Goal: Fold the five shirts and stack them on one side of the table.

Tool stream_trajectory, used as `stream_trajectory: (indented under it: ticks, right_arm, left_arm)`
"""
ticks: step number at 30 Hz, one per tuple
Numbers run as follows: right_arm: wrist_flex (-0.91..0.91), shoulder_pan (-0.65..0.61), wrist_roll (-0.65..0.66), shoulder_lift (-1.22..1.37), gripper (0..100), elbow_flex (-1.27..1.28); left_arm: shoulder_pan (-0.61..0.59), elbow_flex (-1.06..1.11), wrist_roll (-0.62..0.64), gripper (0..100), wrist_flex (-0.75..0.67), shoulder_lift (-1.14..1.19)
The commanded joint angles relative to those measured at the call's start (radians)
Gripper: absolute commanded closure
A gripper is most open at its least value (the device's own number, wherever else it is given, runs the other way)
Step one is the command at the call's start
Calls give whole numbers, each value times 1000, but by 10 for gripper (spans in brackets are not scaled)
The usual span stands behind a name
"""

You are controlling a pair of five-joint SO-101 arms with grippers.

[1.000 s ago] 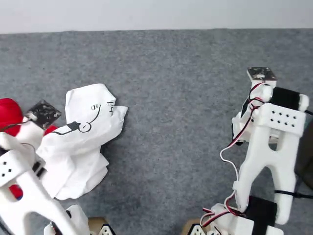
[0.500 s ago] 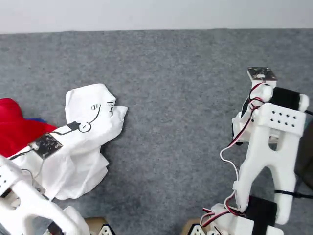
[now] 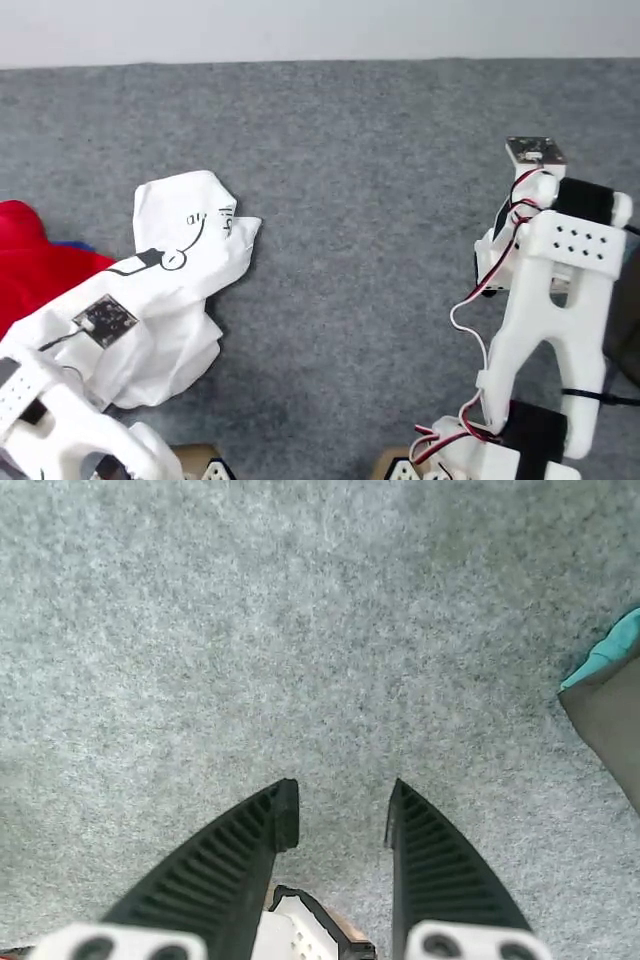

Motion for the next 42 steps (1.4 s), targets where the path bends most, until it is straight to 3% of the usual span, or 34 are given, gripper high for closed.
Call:
stream_trajectory:
  ticks: [1, 8, 13, 18, 28, 33, 36, 42]
  right_arm:
    - [44, -5, -8, -45, 852, -5]
    - [44, -5, -8, -45, 852, -5]
    - [44, -5, -8, -45, 852, -5]
    - [44, -5, -8, -45, 852, -5]
    - [44, -5, -9, -45, 852, -5]
    - [44, -7, -9, -47, 852, -5]
    - [42, -8, -8, -47, 852, -5]
    - [42, -110, -6, -47, 852, -5]
  left_arm:
    - [-3, 79, -5, 810, -141, -15]
    - [-3, 232, 14, 850, -404, -15]
    - [-8, 214, 23, 988, -413, -23]
    - [-11, 119, 25, 994, -247, -25]
    - [-2, -252, 20, 995, 351, -25]
    - [-2, -487, 18, 995, 575, -25]
    - [-20, -602, 25, 995, 595, -29]
    - [-178, -733, 29, 995, 548, -107]
